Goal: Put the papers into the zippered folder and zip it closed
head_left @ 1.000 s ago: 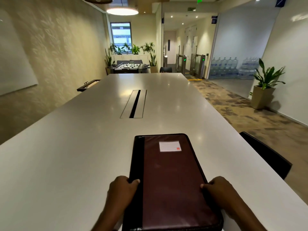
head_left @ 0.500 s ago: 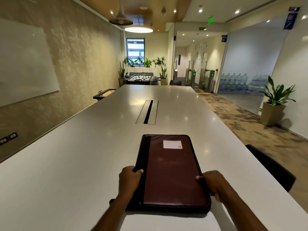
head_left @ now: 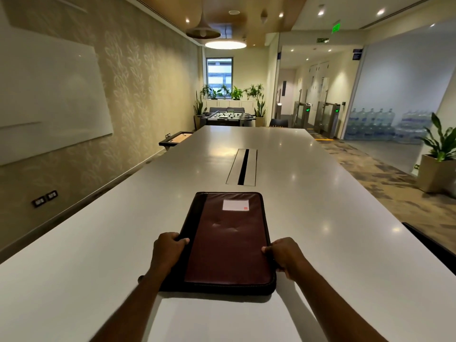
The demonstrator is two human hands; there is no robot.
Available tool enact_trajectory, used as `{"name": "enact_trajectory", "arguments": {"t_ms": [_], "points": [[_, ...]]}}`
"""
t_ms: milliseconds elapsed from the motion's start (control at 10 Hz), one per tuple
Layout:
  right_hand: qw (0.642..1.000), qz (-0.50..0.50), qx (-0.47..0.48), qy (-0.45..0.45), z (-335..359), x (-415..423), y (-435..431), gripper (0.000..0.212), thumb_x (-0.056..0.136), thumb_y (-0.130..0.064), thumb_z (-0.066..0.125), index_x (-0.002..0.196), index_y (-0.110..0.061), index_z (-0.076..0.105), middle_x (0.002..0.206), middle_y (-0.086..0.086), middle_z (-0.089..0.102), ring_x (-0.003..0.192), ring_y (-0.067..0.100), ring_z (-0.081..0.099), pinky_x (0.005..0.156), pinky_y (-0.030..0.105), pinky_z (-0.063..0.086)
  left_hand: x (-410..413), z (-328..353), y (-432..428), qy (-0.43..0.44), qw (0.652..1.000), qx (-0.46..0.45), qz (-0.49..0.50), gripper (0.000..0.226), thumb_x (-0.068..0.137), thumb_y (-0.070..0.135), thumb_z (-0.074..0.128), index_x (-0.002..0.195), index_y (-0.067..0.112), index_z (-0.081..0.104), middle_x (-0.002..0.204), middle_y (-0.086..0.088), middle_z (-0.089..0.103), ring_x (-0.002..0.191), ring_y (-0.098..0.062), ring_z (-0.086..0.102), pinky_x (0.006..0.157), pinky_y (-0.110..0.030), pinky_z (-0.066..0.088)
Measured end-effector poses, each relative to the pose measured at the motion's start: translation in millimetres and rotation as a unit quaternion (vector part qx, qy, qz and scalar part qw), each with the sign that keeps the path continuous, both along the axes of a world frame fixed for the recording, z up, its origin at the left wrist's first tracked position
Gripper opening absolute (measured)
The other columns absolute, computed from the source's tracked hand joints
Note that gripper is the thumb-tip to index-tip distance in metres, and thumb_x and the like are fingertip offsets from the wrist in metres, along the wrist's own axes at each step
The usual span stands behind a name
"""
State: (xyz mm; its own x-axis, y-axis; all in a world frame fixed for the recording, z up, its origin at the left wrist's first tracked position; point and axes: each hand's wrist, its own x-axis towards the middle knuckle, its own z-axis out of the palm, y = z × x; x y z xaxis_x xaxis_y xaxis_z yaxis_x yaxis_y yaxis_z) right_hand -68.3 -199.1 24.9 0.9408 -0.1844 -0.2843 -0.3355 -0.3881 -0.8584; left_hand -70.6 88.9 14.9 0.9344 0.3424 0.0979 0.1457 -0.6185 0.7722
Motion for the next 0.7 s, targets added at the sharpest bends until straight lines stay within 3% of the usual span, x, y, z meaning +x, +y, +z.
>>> {"name": "enact_trajectory", "arguments": {"t_ms": [300,400,500,600,700], "points": [[0.99,0.049,-0.129,-0.016,-27,8,8,0.027,0.08,-0.025,0.073,0.079,0.002,0.073,0.082,0.02,0.073,0.067,0.025,0.062,0.063,0.03,0.045,14,-29,9,0.013,0.999,0.042,-0.012,0.026,0.086,0.022,0.064,0.062,0.011,0.063,0.056,-0.002,0.061,0.057,-0.019,0.06,0.05,-0.026,0.039],[0.986,0.055,-0.154,-0.034,-28,7,7,0.03,0.08,-0.029,0.072,0.078,0.001,0.071,0.081,0.017,0.072,0.072,0.026,0.065,0.063,0.03,0.046,14,-29,5,0.023,0.995,0.094,-0.014,0.023,0.089,0.025,0.057,0.082,0.007,0.069,0.072,-0.007,0.067,0.072,-0.025,0.063,0.065,-0.034,0.051],[0.981,0.07,-0.178,-0.032,-25,2,8,0.033,0.082,-0.036,0.069,0.082,-0.003,0.068,0.082,0.011,0.07,0.073,0.023,0.064,0.064,0.029,0.048,7,-25,-8,0.06,0.975,0.213,0.0,0.036,0.091,0.034,0.053,0.115,0.009,0.061,0.108,-0.014,0.063,0.102,-0.032,0.056,0.084,-0.04,0.049],[0.966,0.074,-0.244,-0.044,-25,-10,9,0.037,0.084,-0.045,0.063,0.092,-0.009,0.064,0.093,0.008,0.068,0.085,0.024,0.065,0.071,0.031,0.049,-8,-22,-42,0.021,0.956,0.293,-0.015,0.049,0.091,0.038,0.051,0.134,0.014,0.049,0.139,-0.015,0.045,0.122,-0.032,0.043,0.101,-0.04,0.037],[0.942,0.073,-0.321,-0.073,-31,-28,4,0.037,0.086,-0.05,0.058,0.094,-0.014,0.058,0.103,0.008,0.064,0.097,0.028,0.061,0.072,0.031,0.044,-28,-25,-91,-0.042,0.943,0.313,-0.102,0.052,0.093,0.041,0.047,0.139,0.017,0.043,0.151,-0.013,0.032,0.134,-0.029,0.032,0.112,-0.037,0.024]]}}
